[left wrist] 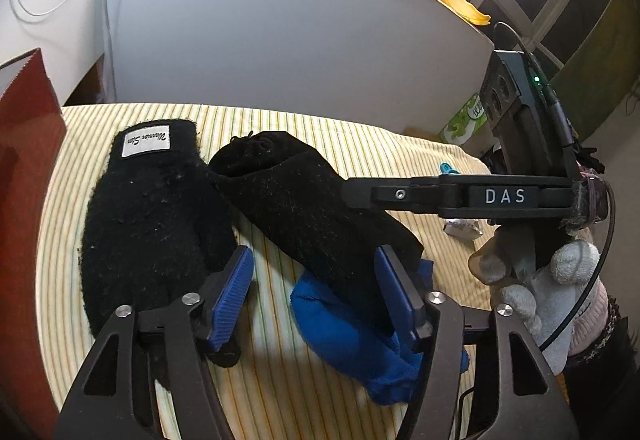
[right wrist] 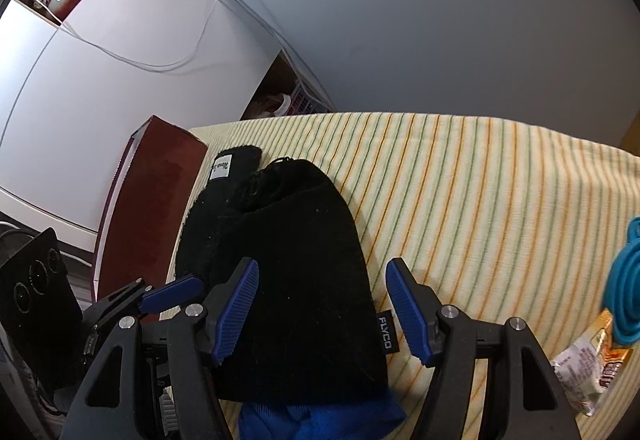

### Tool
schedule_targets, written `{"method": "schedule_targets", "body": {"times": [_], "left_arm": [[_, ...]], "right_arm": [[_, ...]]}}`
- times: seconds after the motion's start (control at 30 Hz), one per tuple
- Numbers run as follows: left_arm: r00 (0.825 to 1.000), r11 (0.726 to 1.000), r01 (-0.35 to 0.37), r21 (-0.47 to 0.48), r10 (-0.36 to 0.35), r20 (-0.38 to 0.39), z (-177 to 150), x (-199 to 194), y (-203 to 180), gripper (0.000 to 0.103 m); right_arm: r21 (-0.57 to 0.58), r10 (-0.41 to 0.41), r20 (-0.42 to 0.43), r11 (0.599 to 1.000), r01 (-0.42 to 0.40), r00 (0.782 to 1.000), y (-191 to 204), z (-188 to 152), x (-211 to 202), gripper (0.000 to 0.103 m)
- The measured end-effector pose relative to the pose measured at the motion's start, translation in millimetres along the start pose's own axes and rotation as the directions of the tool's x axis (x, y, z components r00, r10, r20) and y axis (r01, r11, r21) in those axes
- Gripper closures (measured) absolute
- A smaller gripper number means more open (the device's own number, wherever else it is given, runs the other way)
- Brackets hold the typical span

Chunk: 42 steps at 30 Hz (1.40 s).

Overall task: Organize soft objects
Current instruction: 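Grasp the black velvet pouch with the left gripper and lift it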

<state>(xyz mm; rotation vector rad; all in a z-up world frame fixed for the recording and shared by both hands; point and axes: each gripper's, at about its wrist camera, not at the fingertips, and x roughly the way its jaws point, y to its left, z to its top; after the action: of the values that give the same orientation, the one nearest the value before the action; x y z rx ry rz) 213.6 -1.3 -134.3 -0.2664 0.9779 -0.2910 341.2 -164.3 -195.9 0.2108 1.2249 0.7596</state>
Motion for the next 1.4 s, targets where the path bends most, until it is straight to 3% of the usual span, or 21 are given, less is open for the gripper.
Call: {"method": "schedule_targets", "body": {"times": [0.43,0.9,1.4], "left_arm": [[1.0,0.999,-0.005,0.042,0.006,-0.002,4.3,6.8,-12.0,0.065],[1.0,0.998,-0.01,0.069,0.009,0.021,6.0,1.2,-19.0,0.066],[0.991,0.997,0.019,0.08,-0.029,0.134,12.9,-61.6,-21.9,0.066]], "right_arm": [[-0.006,0.011,-0.035,1.0,-0.011,0.999,9.1,-1.7,16.4,0.045],[-0.029,0.001,0.004,1.0,-0.001,1.0,18.5,-5.8,-3.0,0.06],[-0.094,0.026,0.132,0.996,-0.014,0.991,69.1,-1.6,-76.2,0.061]]}}
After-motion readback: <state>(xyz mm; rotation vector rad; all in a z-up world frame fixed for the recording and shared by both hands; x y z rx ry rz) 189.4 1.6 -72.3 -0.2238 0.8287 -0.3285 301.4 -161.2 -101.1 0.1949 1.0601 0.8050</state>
